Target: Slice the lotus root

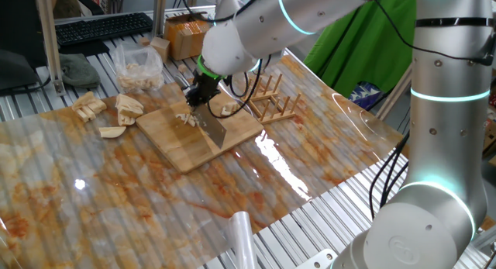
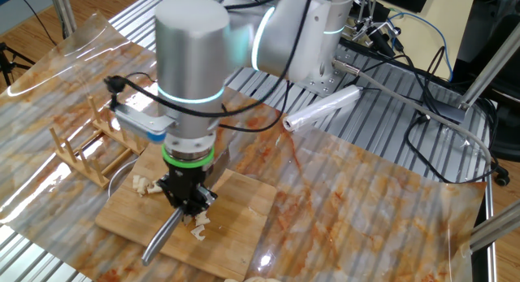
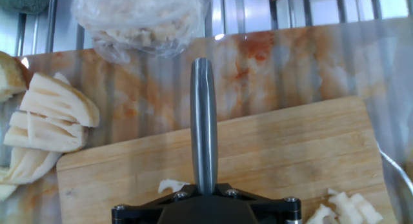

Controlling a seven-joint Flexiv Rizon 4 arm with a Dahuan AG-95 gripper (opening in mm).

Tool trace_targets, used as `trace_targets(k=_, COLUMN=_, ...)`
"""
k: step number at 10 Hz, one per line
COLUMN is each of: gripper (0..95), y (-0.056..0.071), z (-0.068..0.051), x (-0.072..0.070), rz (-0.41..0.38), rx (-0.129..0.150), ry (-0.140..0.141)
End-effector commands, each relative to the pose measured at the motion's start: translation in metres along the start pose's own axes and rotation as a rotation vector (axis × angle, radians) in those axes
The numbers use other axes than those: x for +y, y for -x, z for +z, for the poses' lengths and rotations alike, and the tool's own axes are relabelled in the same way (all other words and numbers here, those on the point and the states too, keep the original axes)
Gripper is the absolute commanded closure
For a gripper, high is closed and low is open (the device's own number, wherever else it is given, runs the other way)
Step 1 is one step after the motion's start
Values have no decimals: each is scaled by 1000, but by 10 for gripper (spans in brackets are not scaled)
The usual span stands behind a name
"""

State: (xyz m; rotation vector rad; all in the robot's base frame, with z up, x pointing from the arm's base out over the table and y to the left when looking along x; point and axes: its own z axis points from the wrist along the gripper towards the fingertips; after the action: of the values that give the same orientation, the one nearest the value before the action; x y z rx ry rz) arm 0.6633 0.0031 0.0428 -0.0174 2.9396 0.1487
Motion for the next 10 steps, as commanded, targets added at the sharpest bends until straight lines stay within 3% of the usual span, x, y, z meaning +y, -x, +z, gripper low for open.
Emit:
trace_targets(k=1, gripper=950, y=1, z=4, x=1, rz=2, rx=25, ry=4)
trace_targets(k=10, gripper=950, y=2, z=-3, x=0, rz=-11, rx=46, ry=-8)
